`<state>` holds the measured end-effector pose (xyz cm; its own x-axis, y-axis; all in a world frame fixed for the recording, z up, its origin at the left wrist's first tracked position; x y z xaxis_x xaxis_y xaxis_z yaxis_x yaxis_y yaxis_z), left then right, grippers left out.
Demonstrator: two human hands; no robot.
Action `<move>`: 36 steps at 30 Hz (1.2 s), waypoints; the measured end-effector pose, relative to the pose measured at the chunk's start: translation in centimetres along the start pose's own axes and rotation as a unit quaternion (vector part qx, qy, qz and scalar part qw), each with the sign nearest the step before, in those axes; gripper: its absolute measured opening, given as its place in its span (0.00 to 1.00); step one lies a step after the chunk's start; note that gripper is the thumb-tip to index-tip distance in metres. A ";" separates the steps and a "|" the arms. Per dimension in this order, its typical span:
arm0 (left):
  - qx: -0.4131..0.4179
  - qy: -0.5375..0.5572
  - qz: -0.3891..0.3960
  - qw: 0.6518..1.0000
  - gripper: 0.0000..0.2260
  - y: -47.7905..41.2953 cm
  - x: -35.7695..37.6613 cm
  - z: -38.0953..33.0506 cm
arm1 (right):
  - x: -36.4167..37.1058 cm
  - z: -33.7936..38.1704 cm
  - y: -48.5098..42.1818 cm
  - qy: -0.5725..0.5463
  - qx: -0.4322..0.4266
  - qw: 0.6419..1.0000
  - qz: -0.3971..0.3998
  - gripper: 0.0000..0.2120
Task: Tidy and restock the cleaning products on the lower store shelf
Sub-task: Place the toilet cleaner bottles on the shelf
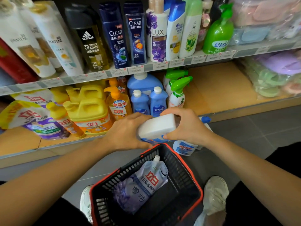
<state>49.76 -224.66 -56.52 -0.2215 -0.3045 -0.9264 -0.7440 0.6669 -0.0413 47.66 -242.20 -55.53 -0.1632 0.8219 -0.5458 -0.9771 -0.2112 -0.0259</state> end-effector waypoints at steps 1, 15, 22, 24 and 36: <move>0.000 0.004 0.010 1.000 0.39 0.1 0.5 0.1 | 0.5 0.4 0.0 0.000 -0.015 1.000 0.012 0.29; -0.058 0.200 -0.047 0.977 0.32 1.5 1.3 2.8 | 2.8 1.8 2.4 0.020 -0.154 0.988 -0.003 0.26; -0.058 0.214 -0.053 0.974 0.30 1.5 1.4 2.5 | 0.6 1.6 3.0 -0.051 -0.141 0.983 -0.106 0.19; -0.055 0.212 -0.054 0.974 0.30 1.5 1.4 2.3 | 0.1 1.1 2.9 -0.091 -0.109 0.983 -0.116 0.16; -0.036 0.220 -0.077 0.972 0.32 1.7 1.0 1.1 | -1.2 -1.4 2.2 -0.176 0.022 0.963 -0.205 0.11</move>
<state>48.97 -223.11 -57.87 -0.3410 -0.6683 -0.6612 -0.8283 0.5462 -0.1248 45.90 -244.37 -56.08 0.2087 0.9614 -0.1794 -0.9729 0.1854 -0.1385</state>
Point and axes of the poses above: each hand's wrist, its own y-axis away from the middle knuckle, its own x-axis out of the palm, z = x × y, the point moved 8 cm from there along -y, towards the middle knuckle, and after that the axes turned 3 degrees about z, right-handed, at the moved point
